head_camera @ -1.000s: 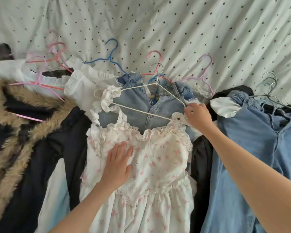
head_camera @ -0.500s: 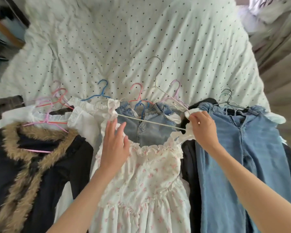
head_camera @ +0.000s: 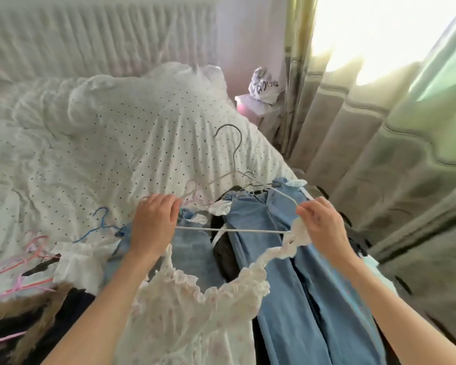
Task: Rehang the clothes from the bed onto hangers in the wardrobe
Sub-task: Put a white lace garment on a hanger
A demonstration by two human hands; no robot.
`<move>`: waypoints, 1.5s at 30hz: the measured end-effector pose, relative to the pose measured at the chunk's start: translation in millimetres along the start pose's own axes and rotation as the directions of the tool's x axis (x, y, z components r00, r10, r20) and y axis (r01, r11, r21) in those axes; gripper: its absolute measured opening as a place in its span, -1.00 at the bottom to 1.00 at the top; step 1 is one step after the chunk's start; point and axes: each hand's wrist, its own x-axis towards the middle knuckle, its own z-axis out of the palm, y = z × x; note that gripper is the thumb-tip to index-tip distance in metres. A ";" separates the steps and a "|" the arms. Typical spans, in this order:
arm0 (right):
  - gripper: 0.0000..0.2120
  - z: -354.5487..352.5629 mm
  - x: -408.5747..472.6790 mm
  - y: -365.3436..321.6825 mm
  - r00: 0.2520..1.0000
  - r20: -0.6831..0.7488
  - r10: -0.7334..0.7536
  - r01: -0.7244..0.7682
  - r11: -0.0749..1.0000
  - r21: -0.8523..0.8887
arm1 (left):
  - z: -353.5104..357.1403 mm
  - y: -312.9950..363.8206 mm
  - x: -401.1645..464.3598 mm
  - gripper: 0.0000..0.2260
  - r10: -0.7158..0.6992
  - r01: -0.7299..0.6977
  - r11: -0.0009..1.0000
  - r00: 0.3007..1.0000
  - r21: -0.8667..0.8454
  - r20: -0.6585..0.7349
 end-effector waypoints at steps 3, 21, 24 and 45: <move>-0.92 -70.6 -30.9 14.9 0.995 -0.100 0.018 -0.023 0.998 -0.054 | -5.9 61.7 2.8 -0.62 0.106 -0.109 0.993 0.993 -0.047 -0.052; -0.70 -401.8 -356.2 49.9 0.681 -0.714 0.164 -0.488 0.828 -0.275 | -24.8 455.7 -117.3 -0.73 0.586 -0.614 0.551 0.767 -0.565 -0.262; -0.67 -432.5 -417.8 41.3 0.577 -0.795 0.190 -0.599 0.760 -0.253 | -29.5 512.1 -151.0 -0.83 0.646 -0.617 0.462 0.727 -0.637 -0.235; -0.74 -436.7 -648.0 -84.7 -0.161 -0.935 0.315 -0.951 0.205 0.233 | -34.9 738.0 -373.1 -0.85 0.964 -0.392 -0.093 0.196 -0.915 -0.181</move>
